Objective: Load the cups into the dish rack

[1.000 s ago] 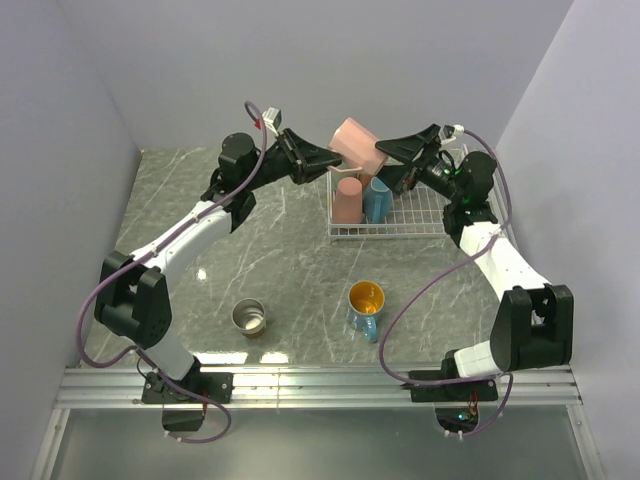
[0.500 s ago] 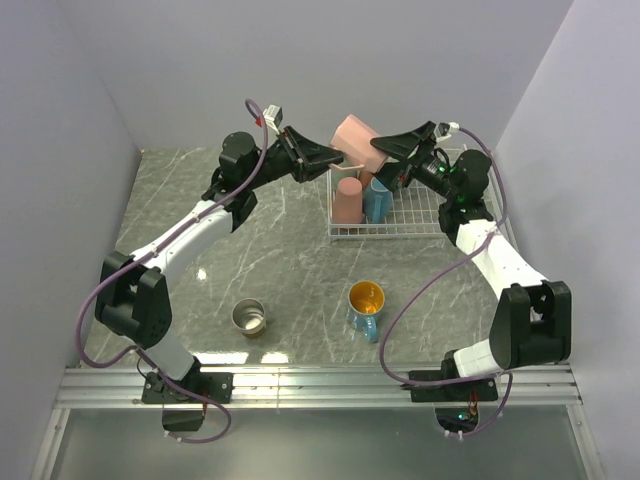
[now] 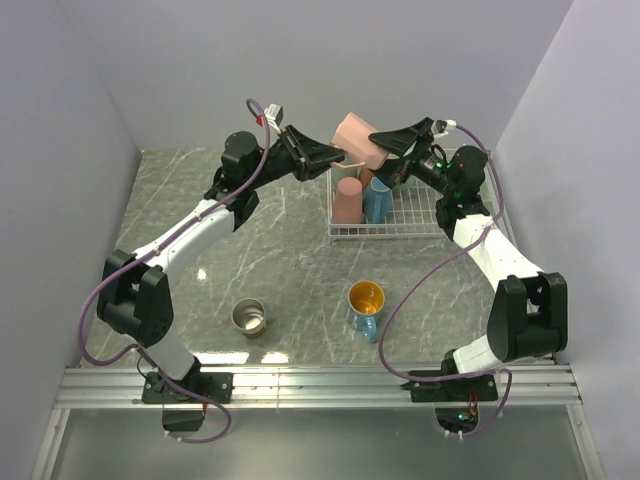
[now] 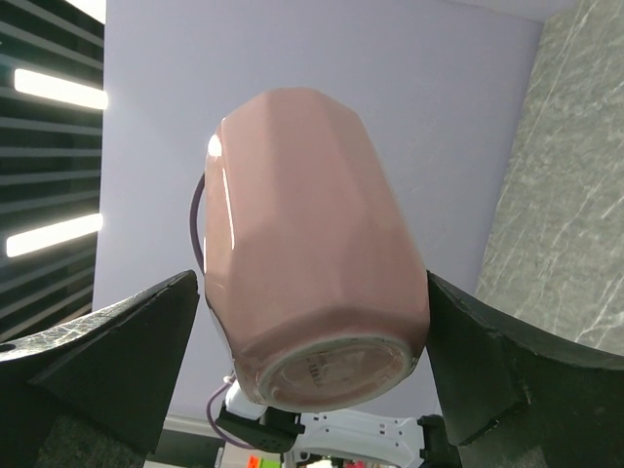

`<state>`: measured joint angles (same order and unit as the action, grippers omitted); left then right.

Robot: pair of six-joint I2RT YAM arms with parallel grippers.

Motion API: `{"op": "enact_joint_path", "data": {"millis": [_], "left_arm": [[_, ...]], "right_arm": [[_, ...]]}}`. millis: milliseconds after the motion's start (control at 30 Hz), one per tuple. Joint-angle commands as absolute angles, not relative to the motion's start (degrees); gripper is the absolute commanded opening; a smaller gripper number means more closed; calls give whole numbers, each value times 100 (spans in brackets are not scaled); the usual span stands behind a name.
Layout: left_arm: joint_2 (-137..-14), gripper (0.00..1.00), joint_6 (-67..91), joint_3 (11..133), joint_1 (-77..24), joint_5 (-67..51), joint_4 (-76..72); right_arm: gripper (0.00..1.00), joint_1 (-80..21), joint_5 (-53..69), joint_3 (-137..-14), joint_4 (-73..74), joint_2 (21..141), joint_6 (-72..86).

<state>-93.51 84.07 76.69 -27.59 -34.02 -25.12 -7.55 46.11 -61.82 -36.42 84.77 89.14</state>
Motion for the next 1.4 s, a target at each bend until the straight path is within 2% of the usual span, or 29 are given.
{"op": "enact_joint_path", "data": {"millis": [0, 300, 400, 433, 500, 533, 600, 633, 733, 800, 900, 1100, 1133, 1333, 1367], "left_arm": [[-9220, 0, 8253, 8077, -2927, -3524, -2857], [-9307, 0, 8279, 8095, -3050, -3533, -2866], [-9308, 0, 8262, 8104, -3067, -3533, -2839], [-9308, 0, 8253, 8104, -3076, -3533, -2830], [-9290, 0, 8235, 8112, -3076, -3542, -2752], [-9299, 0, 8227, 8121, -3085, -3551, -2716], [-9308, 0, 8183, 8147, -3076, -3577, -2611], [-9308, 0, 8130, 8165, -3076, -3577, -2515], [-9308, 0, 8051, 8165, -3076, -3603, -2339], [-9299, 1, 7990, 8183, -3067, -3621, -2224], [-9246, 7, 7910, 8121, -3076, -3612, -2066], [-9176, 20, 7787, 8068, -3067, -3595, -1899], [-9176, 25, 7770, 8068, -3076, -3586, -1881], [-9158, 41, 7691, 8060, -3067, -3577, -1776], [-9141, 41, 7690, 8042, -3067, -3560, -1767]], "right_arm": [[99, -888, 4544, -6609, -4210, 8446, 8991], [86, -923, 4500, -6601, -4342, 8499, 9061], [74, -923, 4500, -6609, -4359, 8517, 9061], [63, -923, 4500, -6609, -4368, 8517, 9062], [52, -923, 4509, -6627, -4351, 8517, 9044], [40, -923, 4509, -6636, -4351, 8517, 9035], [27, -923, 4526, -6662, -4333, 8525, 9035], [15, -923, 4535, -6662, -4342, 8525, 9044], [0, -923, 4553, -6662, -4342, 8534, 9044], [0, -923, 4553, -6645, -4324, 8517, 9027], [0, -923, 4561, -6644, -4289, 8490, 8983], [0, -914, 4535, -6645, -4184, 8420, 8877], [0, -914, 4544, -6645, -4175, 8420, 8868], [0, -905, 4535, -6583, -4131, 8367, 8833], [0, -905, 4535, -6574, -4113, 8350, 8816]]}}
